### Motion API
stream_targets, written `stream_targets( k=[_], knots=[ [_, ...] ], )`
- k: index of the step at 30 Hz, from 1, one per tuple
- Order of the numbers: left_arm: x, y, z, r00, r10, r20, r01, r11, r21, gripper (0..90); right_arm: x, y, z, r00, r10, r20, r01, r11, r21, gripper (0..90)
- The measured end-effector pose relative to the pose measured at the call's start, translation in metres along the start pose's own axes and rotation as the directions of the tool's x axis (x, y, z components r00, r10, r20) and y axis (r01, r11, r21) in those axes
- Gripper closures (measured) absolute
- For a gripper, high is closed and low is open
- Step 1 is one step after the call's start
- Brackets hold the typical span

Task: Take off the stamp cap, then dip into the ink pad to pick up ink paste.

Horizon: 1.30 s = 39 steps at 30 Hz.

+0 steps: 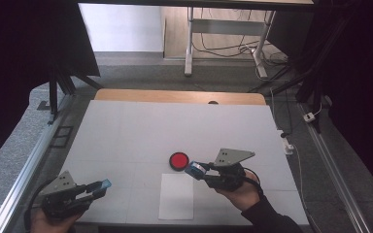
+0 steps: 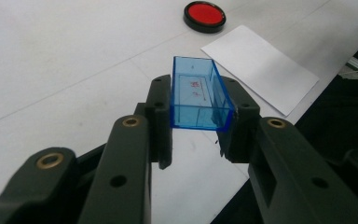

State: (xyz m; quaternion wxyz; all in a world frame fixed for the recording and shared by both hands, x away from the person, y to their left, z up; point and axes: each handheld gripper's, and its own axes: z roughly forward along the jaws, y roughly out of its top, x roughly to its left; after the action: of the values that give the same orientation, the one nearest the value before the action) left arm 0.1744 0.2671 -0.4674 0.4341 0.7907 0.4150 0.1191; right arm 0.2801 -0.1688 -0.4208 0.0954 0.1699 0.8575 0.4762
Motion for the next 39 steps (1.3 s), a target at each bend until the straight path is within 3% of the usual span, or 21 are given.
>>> stream_targets(
  k=[9,39],
  knots=[
    [0.001,-0.003,-0.002,0.9982,-0.004,-0.06,0.005,0.9998,0.017,67.8,-0.004,-0.003,0.0,0.9996,0.008,0.026,-0.008,1.0,0.009,70.8],
    [0.003,-0.004,0.005,0.9994,-0.008,-0.034,0.009,0.9993,0.035,67.8,-0.015,-0.002,0.017,0.9953,0.063,0.074,-0.066,0.997,0.041,70.7]
  ],
)
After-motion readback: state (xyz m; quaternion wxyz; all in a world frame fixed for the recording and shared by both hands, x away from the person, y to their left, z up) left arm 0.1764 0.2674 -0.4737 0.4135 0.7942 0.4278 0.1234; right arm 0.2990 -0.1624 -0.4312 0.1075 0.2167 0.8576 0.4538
